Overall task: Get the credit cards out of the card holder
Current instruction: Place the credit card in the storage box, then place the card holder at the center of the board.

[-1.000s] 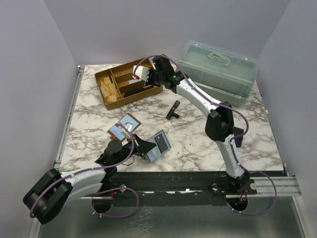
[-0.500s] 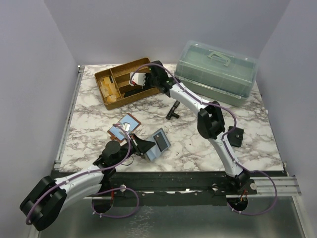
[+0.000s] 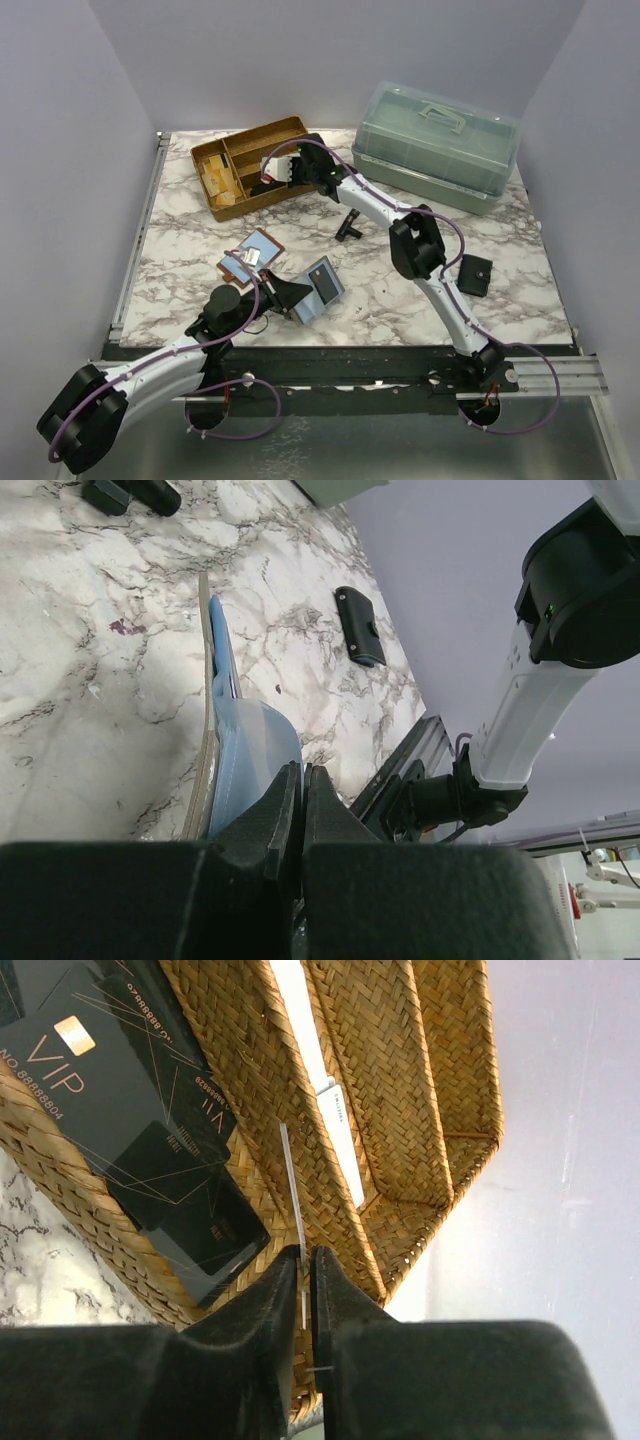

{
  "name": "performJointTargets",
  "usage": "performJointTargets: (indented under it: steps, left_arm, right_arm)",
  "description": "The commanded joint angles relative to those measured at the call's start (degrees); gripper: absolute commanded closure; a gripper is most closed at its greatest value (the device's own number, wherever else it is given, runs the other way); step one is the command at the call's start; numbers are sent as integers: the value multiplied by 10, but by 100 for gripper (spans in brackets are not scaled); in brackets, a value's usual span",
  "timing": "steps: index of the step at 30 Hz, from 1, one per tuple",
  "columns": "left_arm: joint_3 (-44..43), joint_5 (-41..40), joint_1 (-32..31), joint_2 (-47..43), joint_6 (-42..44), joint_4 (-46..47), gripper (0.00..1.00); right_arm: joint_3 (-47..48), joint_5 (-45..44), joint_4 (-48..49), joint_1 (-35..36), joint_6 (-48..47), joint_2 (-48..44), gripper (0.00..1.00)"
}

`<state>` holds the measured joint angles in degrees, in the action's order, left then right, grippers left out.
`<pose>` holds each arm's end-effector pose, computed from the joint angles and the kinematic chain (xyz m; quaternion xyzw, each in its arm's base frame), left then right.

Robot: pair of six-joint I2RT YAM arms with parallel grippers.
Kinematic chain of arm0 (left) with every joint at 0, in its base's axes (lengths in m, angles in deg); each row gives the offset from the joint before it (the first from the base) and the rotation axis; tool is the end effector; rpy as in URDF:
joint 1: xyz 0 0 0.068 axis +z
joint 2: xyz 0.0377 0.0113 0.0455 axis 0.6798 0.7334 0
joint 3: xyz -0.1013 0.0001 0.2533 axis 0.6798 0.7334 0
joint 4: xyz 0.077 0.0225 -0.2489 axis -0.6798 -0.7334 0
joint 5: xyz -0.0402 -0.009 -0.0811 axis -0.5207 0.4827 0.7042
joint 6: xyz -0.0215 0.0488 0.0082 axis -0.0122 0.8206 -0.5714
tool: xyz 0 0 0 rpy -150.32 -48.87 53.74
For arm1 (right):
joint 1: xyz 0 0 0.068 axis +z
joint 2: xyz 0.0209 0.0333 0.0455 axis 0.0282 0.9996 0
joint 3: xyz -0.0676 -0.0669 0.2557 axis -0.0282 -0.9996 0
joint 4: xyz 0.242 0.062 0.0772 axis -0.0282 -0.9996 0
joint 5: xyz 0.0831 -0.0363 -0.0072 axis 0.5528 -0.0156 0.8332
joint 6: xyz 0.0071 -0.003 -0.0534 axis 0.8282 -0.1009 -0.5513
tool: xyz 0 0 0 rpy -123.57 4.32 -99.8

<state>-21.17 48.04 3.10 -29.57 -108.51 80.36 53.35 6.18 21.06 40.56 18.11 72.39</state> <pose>0.1168 -0.1063 0.1645 -0.0228 0.7286 -0.5480 0.4103 0.4578 0.3713 0.1907 -0.6862 0.5391 -0.0920 0.4796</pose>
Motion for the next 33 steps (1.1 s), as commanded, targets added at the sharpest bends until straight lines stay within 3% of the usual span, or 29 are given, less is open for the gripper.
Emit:
performJointTargets:
  steps: [1, 5, 19, 26, 30, 33]
  left_arm:
    - [56, -13, 3, -14, -3, -7, 100]
    - [57, -12, 3, -19, -3, -13, 100]
    - [57, -7, 3, -23, -20, -18, 100]
    - [47, 0, 3, -23, -34, -21, 100]
    - [34, 9, 4, -6, -29, -21, 100]
    - [16, 21, 4, 18, -21, -21, 100]
  right_arm:
    - [25, -9, 17, 6, -1, 18, 77]
    - [38, 16, -10, 10, 35, 13, 67]
    - [-2, 181, -150, 15, 234, -144, 65]
    - [-221, 383, -204, -14, 353, -360, 63]
    - [-382, 507, -198, -63, 392, -487, 62]
    - [-515, 550, -167, -97, 397, -578, 61]
